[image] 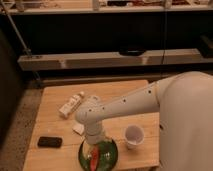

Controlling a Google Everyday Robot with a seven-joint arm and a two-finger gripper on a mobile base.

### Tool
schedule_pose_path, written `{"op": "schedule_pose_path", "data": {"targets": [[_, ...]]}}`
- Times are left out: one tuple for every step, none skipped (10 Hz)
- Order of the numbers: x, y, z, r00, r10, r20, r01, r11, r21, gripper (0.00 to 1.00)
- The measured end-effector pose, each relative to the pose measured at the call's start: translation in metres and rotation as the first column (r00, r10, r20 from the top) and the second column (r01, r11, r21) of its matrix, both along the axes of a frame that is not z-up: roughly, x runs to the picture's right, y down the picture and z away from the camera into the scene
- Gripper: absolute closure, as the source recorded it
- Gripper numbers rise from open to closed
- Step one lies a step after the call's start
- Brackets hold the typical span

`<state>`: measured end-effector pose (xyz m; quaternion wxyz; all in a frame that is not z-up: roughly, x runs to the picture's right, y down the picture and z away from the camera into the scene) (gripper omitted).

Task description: Place the pepper in the ceramic cup

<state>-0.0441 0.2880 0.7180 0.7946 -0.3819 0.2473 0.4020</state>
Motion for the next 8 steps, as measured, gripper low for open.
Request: {"op": "schedule_pose_path", "data": {"targets": [[0.000, 0.003, 0.001, 1.000, -0.007, -0.014, 0.007, 1.0000, 0.001, 0.20], [0.000, 0.004, 0.001, 1.000, -0.018, -0.023, 0.018, 0.9998, 0.005, 0.20], [-0.002, 0.006, 0.002, 0.999, -0.027, -0.026, 0.027, 0.9996, 0.008, 0.20], [-0.005, 0.008, 0.003, 0.999, -0.041, -0.026, 0.041, 0.9991, 0.011, 0.20], [-0.008, 0.009, 0.005, 0.998, -0.053, -0.026, 0.053, 0.9985, 0.011, 0.20], [-0.009, 0.010, 0.006, 0.998, -0.059, -0.026, 0.059, 0.9982, 0.010, 0.20], [-0.010, 0.011, 0.008, 0.997, -0.065, -0.028, 0.065, 0.9978, 0.009, 0.20], [-0.011, 0.011, 0.010, 0.997, -0.070, -0.032, 0.071, 0.9975, 0.005, 0.20]]}}
